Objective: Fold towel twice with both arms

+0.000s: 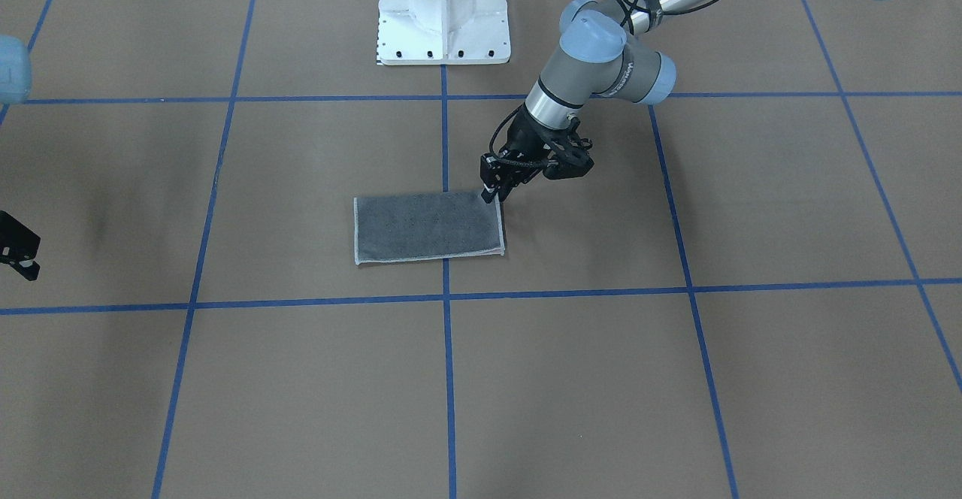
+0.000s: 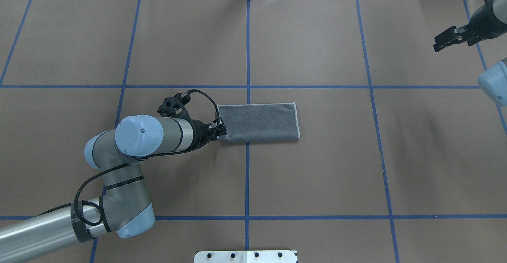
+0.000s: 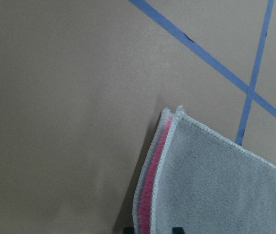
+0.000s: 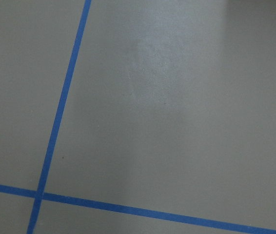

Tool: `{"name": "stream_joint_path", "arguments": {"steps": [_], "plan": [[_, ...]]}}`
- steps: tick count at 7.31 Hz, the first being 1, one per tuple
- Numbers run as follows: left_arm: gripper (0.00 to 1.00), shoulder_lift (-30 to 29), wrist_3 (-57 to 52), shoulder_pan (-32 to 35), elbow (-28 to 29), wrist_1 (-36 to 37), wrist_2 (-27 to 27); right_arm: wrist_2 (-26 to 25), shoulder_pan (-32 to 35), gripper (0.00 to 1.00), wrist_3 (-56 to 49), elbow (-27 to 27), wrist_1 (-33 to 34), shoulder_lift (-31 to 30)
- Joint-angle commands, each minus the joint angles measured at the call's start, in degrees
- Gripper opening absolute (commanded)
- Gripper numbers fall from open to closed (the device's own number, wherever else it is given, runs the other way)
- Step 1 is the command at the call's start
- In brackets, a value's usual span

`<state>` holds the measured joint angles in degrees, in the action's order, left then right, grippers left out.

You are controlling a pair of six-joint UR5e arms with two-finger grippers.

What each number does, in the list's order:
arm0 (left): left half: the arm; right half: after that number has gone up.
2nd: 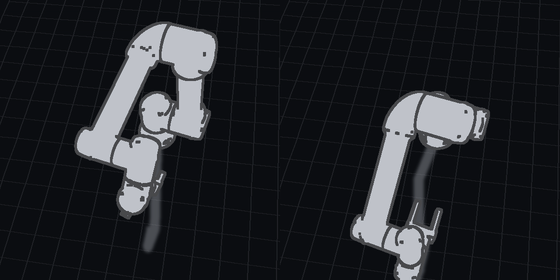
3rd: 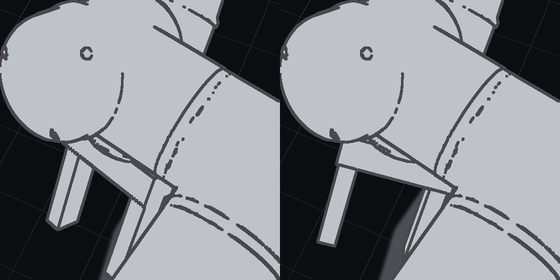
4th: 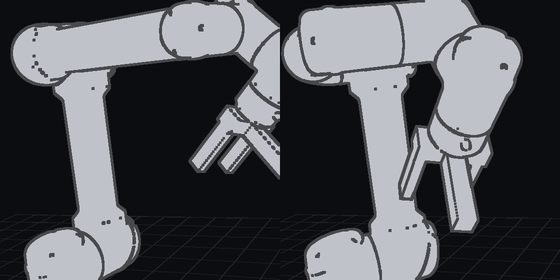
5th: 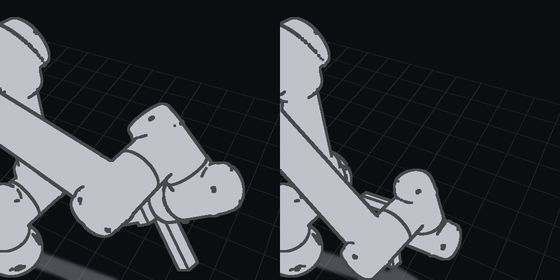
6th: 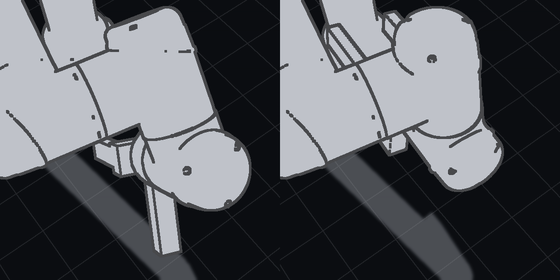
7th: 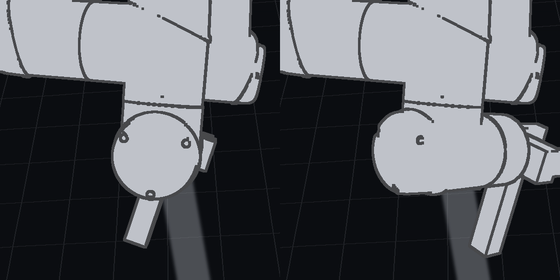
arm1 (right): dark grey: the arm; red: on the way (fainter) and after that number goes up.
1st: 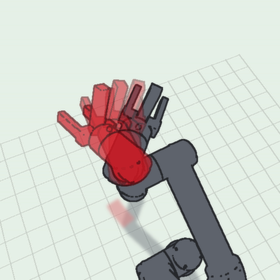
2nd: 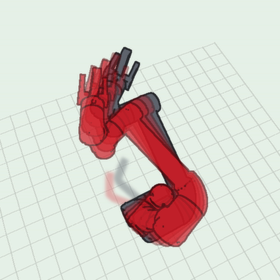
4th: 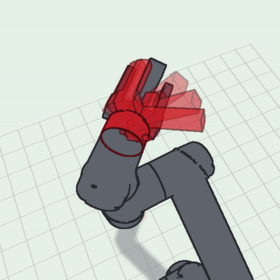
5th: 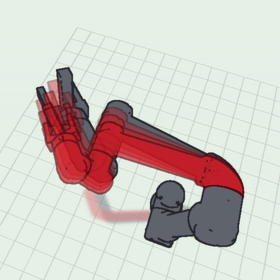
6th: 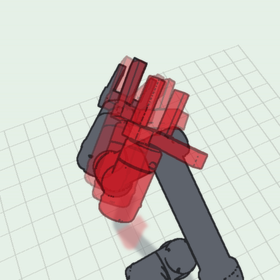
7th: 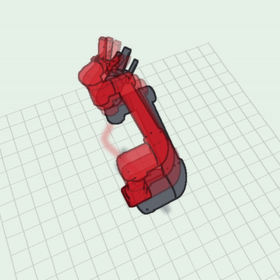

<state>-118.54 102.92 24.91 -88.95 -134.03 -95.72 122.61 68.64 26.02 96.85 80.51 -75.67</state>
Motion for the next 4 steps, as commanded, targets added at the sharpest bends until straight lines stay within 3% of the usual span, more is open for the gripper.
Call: {"name": "stream_joint_path", "arguments": {"steps": [1, 4], "plan": [[0.37, 0.1, 0.0, 0.0, -0.1, 0.0, 0.0, 0.0, 0.0, 1.00, 0.0, -0.1, 0.0, 0.0], [0.23, 0.2, 0.0, 0.0, -0.1, 0.0, 0.0, -0.1, 0.0, 1.00, 0.0, -0.1, 0.0, 0.0]]}}
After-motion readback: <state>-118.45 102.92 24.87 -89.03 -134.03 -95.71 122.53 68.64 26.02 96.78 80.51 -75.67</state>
